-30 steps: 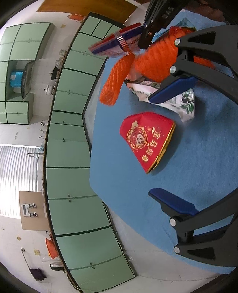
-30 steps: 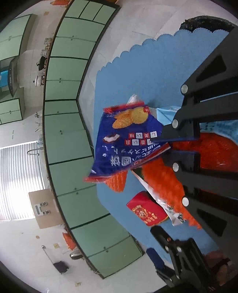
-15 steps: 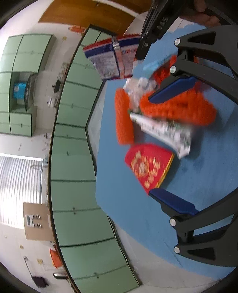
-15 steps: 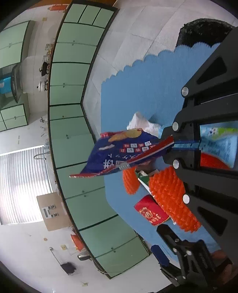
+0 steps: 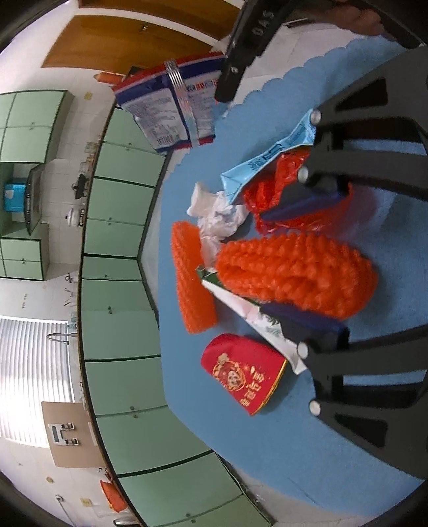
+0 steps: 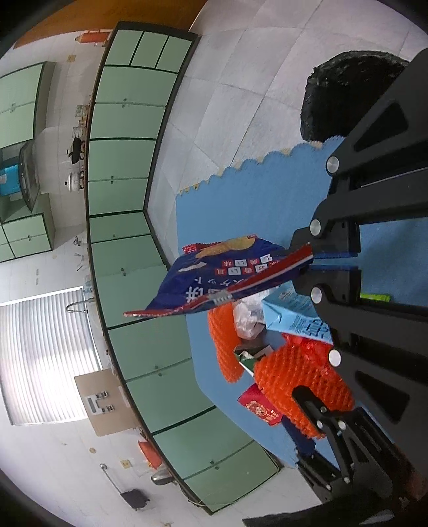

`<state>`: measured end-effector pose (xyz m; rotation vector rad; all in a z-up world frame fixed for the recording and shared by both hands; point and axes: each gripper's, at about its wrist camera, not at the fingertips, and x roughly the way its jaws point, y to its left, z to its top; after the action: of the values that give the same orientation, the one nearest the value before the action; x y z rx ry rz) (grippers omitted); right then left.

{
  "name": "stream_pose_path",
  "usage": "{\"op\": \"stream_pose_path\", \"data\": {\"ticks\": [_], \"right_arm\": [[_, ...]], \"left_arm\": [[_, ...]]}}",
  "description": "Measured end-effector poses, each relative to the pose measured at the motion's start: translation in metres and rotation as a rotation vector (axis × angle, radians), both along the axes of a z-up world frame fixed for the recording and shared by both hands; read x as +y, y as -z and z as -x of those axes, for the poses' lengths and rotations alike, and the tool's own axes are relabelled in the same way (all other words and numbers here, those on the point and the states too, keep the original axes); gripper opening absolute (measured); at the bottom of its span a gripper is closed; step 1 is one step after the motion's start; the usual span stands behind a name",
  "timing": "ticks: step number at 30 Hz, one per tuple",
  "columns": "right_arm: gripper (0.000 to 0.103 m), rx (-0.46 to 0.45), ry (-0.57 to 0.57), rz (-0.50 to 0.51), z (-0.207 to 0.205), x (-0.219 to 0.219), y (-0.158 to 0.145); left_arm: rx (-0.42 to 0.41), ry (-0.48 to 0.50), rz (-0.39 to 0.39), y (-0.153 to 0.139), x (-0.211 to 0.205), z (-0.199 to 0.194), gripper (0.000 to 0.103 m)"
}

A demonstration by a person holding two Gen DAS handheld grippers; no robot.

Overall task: Collect trash
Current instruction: 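Grasp the orange foam net with the left tool while the right tool carries the snack bag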

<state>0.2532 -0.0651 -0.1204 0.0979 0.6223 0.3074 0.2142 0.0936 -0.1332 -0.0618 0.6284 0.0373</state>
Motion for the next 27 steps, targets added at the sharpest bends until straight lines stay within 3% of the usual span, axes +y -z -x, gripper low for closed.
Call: {"op": "stream_pose_path", "data": {"ticks": [5,19,27], "right_arm": [[0.003,0.004,0.006,-0.009,0.002,-0.009,0.003],[0.003,-0.031,0.021,-0.014,0.018,-0.025,-0.006],[0.003,-0.062,0.067,0.004,0.037,-0.056,-0.020]], "left_arm": [[0.015,-0.013,-0.020,0.007,-0.001,0.000,0.025],[-0.067,-0.044,-0.002,-0.026,0.004,0.019,0.021],[-0.139,0.052,0.012,-0.055,-0.033,0.022,0.021]]}}
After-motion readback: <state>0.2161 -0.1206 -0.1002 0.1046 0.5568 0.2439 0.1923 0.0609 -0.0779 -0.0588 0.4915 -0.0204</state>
